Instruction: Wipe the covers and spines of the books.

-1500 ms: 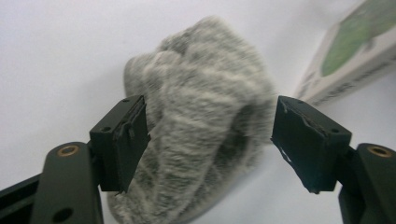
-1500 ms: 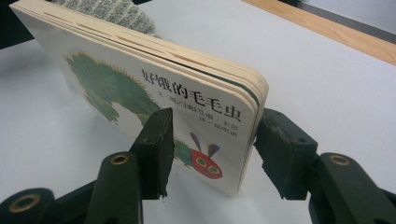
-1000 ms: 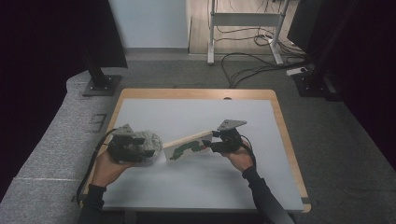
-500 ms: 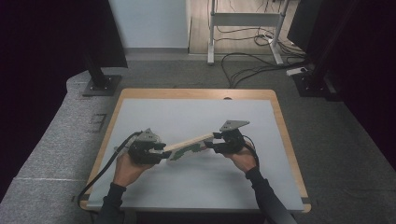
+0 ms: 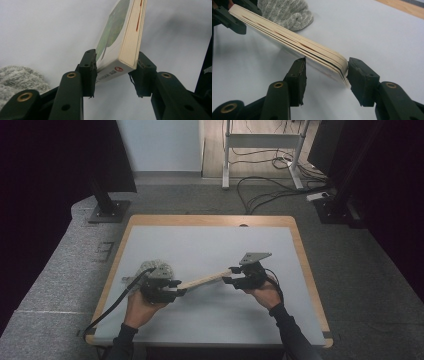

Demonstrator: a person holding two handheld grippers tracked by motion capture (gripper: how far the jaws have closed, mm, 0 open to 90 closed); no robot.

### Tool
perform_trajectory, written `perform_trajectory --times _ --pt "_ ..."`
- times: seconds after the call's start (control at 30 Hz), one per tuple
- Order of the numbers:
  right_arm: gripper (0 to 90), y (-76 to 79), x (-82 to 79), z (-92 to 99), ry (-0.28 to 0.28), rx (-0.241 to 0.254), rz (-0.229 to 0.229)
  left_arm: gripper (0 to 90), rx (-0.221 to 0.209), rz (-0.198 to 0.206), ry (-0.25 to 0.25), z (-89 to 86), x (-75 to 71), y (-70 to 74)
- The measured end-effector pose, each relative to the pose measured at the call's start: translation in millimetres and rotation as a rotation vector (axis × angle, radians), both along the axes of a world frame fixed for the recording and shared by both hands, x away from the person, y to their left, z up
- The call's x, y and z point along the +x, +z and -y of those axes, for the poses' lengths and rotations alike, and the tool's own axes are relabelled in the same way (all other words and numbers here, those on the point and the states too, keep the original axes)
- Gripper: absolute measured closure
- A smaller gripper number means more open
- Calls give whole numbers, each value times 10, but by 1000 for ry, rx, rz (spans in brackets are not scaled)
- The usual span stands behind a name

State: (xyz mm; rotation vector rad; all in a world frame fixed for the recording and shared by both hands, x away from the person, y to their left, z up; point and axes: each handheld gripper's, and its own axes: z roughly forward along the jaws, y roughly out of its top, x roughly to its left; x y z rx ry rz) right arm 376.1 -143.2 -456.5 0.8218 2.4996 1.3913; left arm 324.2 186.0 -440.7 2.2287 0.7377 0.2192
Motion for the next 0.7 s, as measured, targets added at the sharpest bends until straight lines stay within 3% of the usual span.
perform_trajectory --times 0.23,0.6,0.7 --pt "460 -23 -78 37 10 -1 -15 543 24 21 7 42 -114 -43" --pt "412 -74 -218 66 26 -33 -18 445 0 -12 60 86 -264 -179" --pt "396 -91 -263 60 29 -42 -22 407 38 -2 82 123 -318 -196"
